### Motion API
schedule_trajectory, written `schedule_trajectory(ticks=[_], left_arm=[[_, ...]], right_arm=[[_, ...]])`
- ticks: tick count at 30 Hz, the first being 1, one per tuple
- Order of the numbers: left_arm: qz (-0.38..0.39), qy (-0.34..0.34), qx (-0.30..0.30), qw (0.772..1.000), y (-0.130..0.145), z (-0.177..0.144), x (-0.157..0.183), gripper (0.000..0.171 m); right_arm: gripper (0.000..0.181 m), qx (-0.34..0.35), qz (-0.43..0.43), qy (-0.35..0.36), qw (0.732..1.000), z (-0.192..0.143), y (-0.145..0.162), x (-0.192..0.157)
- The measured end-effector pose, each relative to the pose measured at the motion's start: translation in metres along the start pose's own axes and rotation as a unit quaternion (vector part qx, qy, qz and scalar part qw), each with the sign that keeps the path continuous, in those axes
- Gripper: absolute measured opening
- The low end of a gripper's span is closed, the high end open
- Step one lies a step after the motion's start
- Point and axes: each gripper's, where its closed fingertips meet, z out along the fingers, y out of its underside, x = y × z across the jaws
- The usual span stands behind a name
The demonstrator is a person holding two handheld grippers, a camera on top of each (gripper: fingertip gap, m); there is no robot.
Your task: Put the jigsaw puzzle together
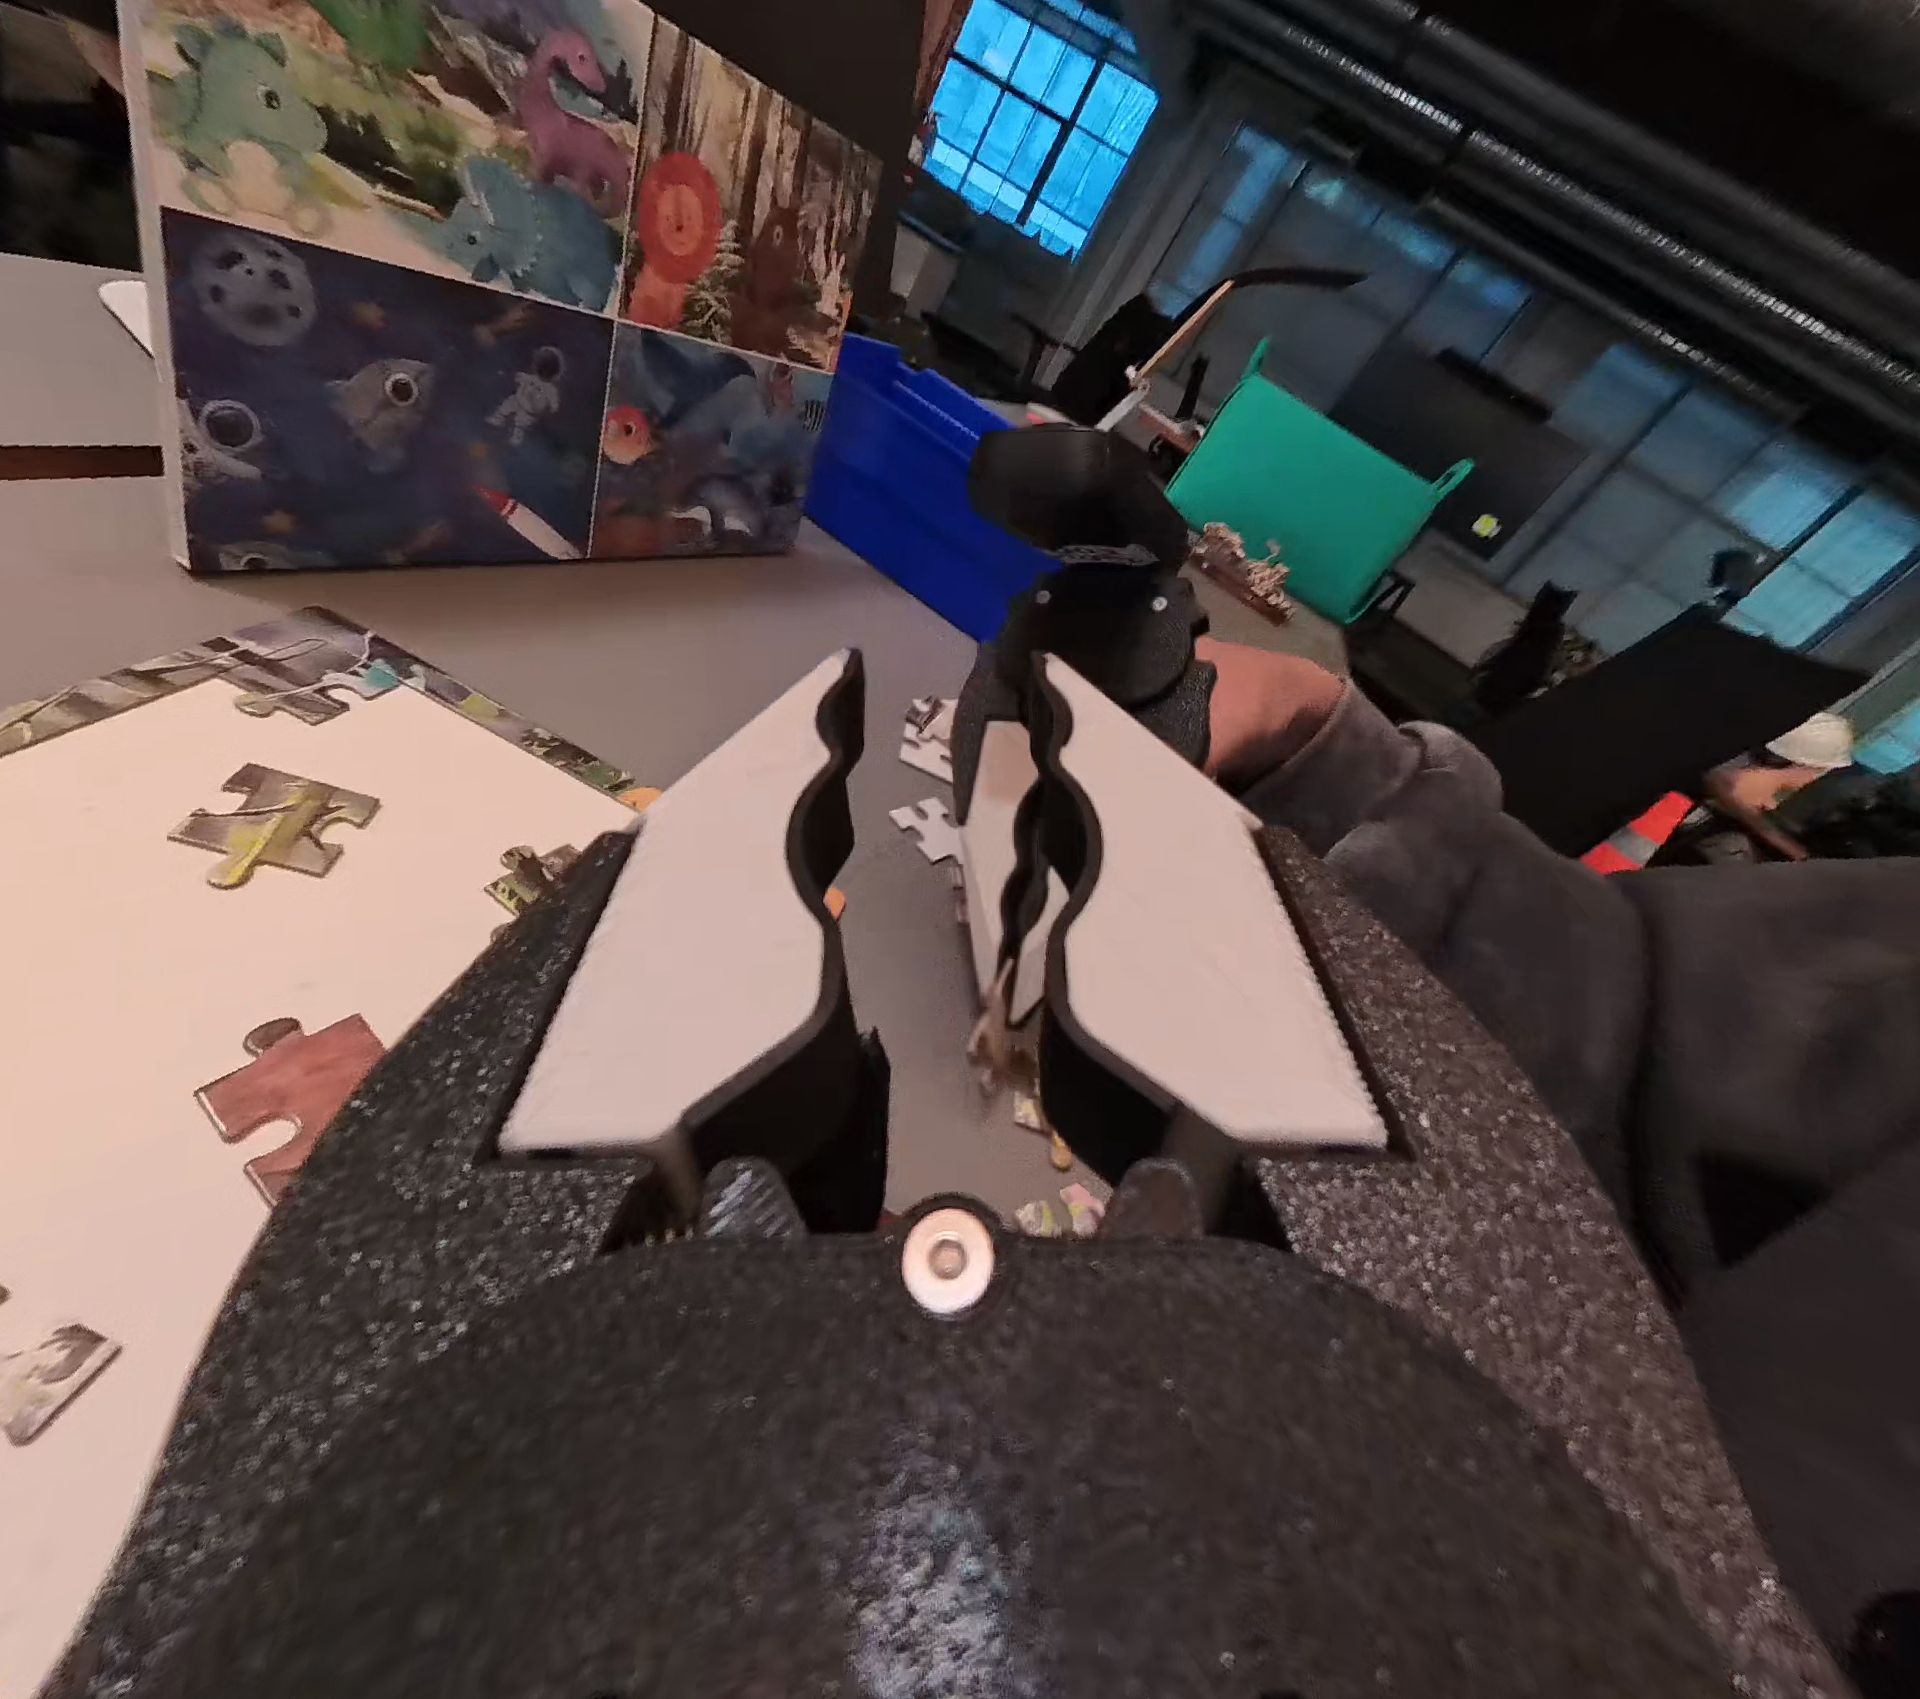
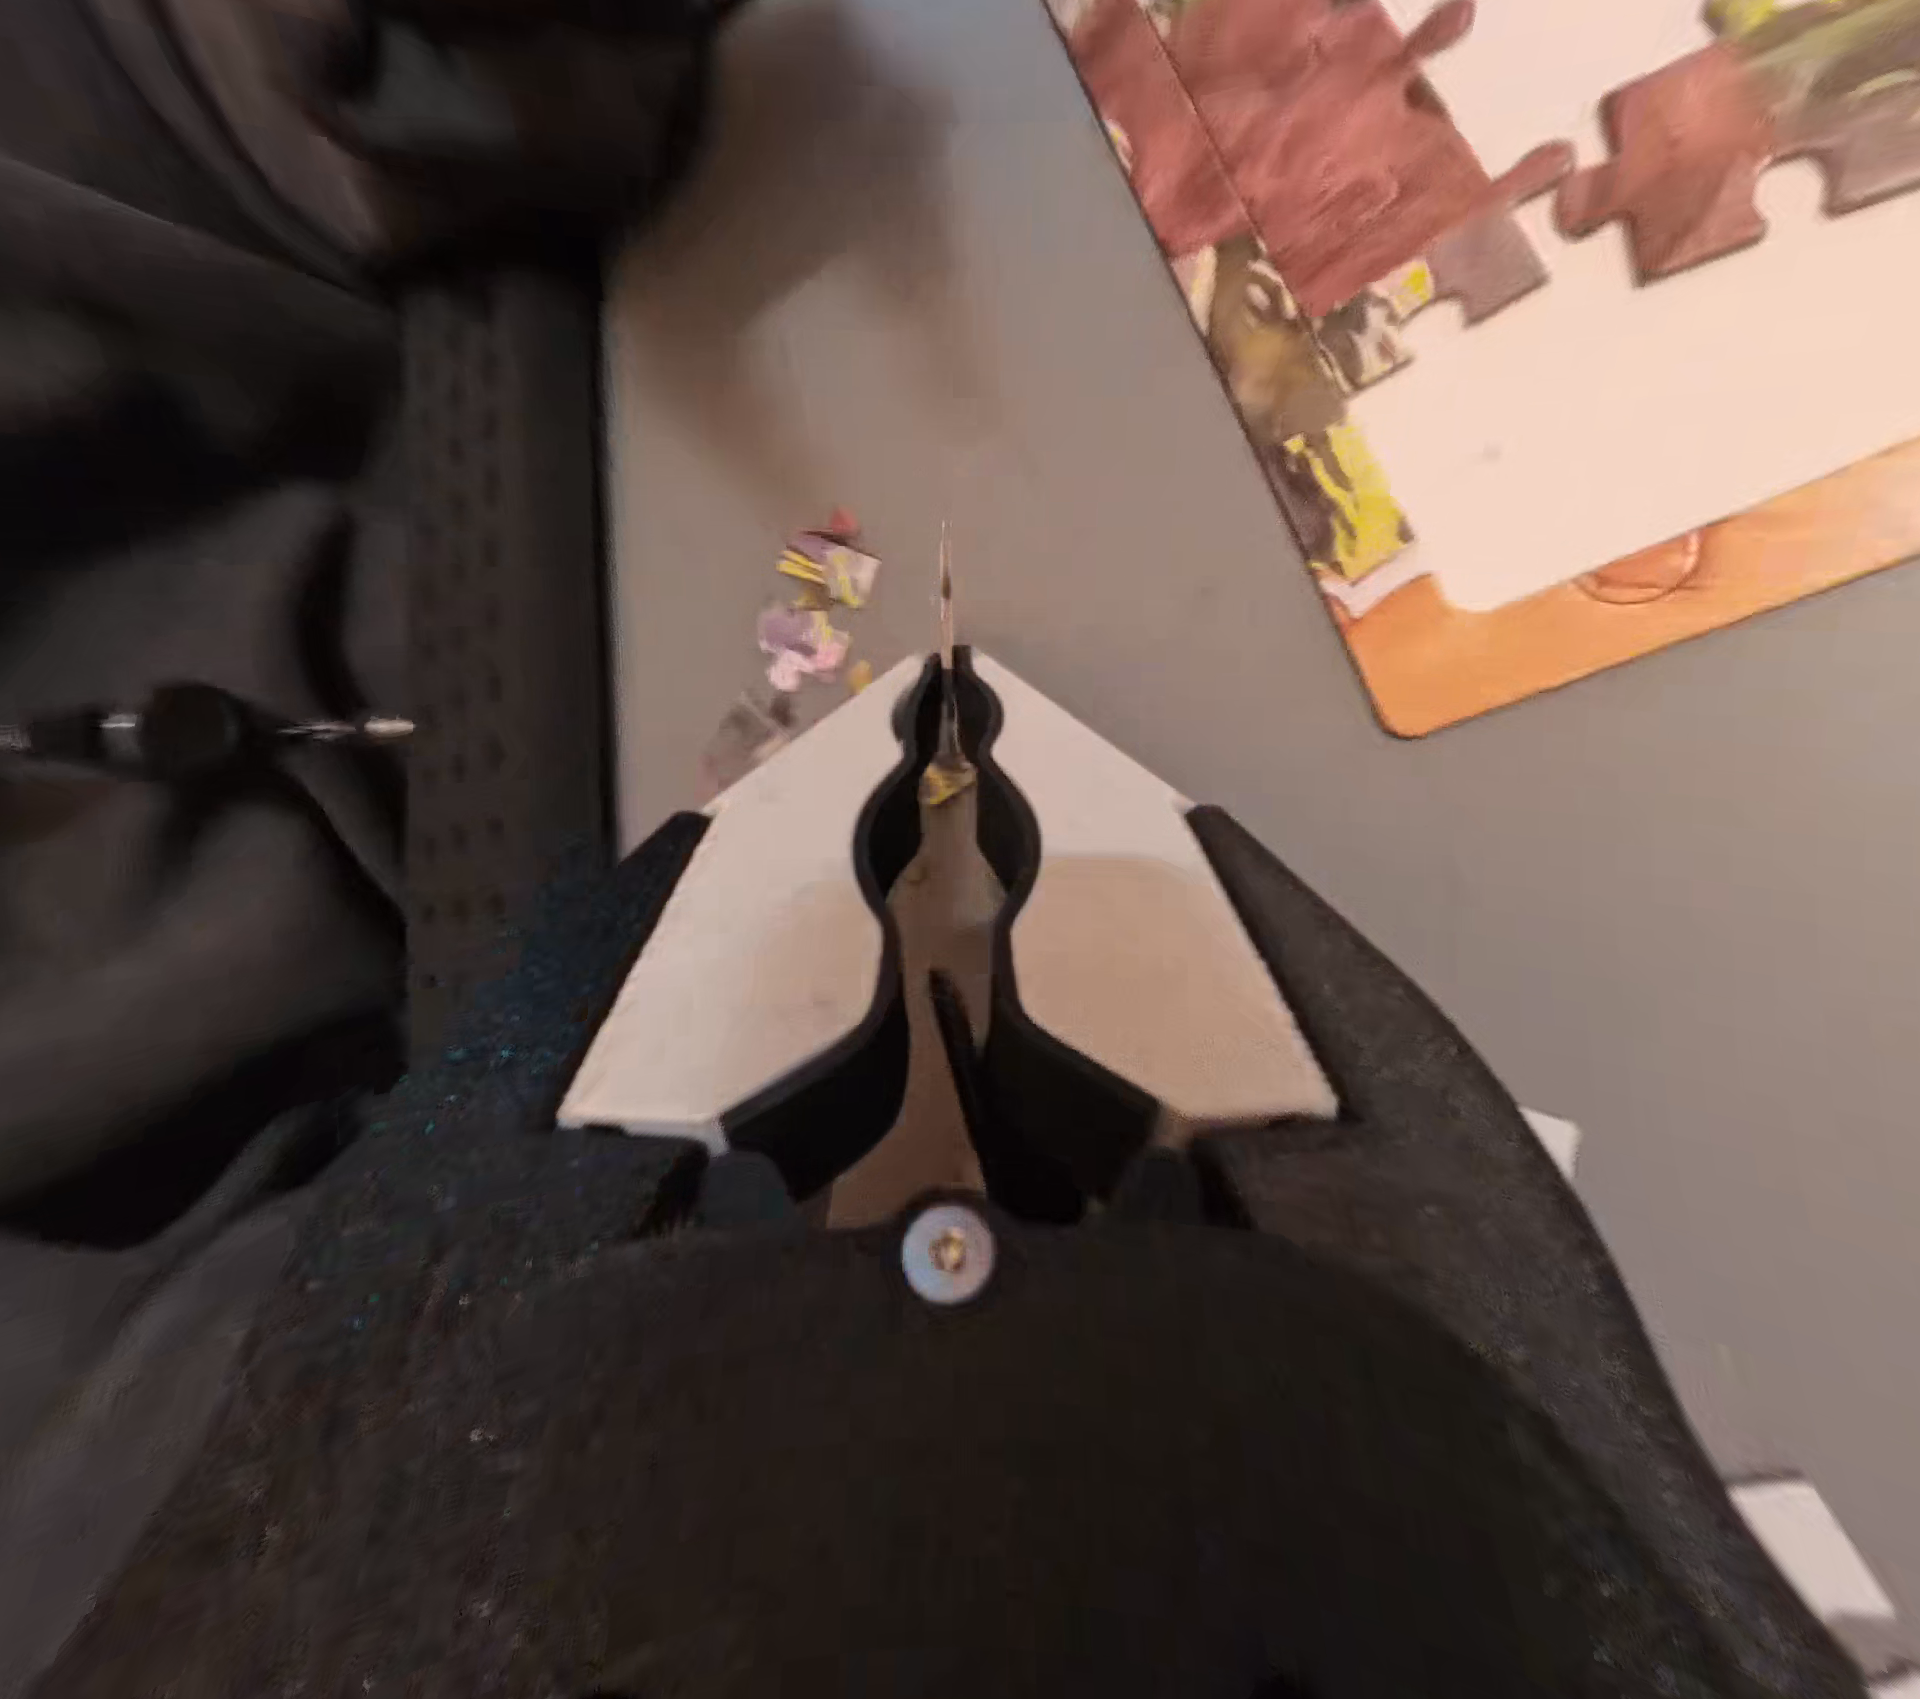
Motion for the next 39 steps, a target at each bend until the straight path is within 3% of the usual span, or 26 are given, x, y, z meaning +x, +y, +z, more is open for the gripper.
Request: schedule_trajectory(ticks=[5, 6, 7, 11, 14, 19, 29, 32, 33, 39], left_arm=[[0.038, -0.028, -0.052, 0.998, 0.023, 0.009, -0.003, 0.031], [0.048, -0.033, -0.062, 0.996, 0.026, 0.011, -0.003, 0.031], [0.057, -0.039, -0.069, 0.995, 0.029, 0.012, -0.004, 0.031], [0.092, -0.074, -0.1, 0.988, 0.041, 0.015, -0.011, 0.031], [0.121, -0.093, -0.125, 0.98, 0.051, 0.018, -0.016, 0.031], [0.135, -0.089, -0.151, 0.975, 0.064, 0.025, -0.013, 0.031], [0.107, -0.073, -0.145, 0.981, 0.063, 0.025, -0.012, 0.03], [0.108, -0.073, -0.148, 0.98, 0.064, 0.024, -0.012, 0.03], [0.11, -0.074, -0.147, 0.98, 0.064, 0.025, -0.012, 0.03], [0.125, -0.082, -0.149, 0.977, 0.063, 0.024, -0.012, 0.03]], right_arm=[[0.012, -0.019, 0.012, 0.066, 0.998, -0.001, 0.008, 0.028], [0.021, -0.014, 0.018, 0.067, 0.997, -0.008, 0.011, 0.029], [0.036, -0.007, 0.027, 0.074, 0.997, -0.019, 0.015, 0.031], [0.035, 0.088, 0.057, 0.199, 0.974, -0.097, 0.032, 0.056], [0.04, 0.081, 0.028, 0.283, 0.955, -0.113, 0.054, 0.067], [0.037, 0.025, 0.003, 0.298, 0.954, -0.09, 0.059, 0.075], [0.041, 0.009, -0.015, 0.297, 0.955, -0.074, 0.056, 0.079], [0.026, 0.024, 0.008, 0.293, 0.956, -0.077, 0.056, 0.082], [0.013, 0.029, 0.009, 0.276, 0.961, -0.076, 0.056, 0.078], [0.0, 0.105, 0.016, 0.268, 0.957, -0.096, 0.044, 0.076]])
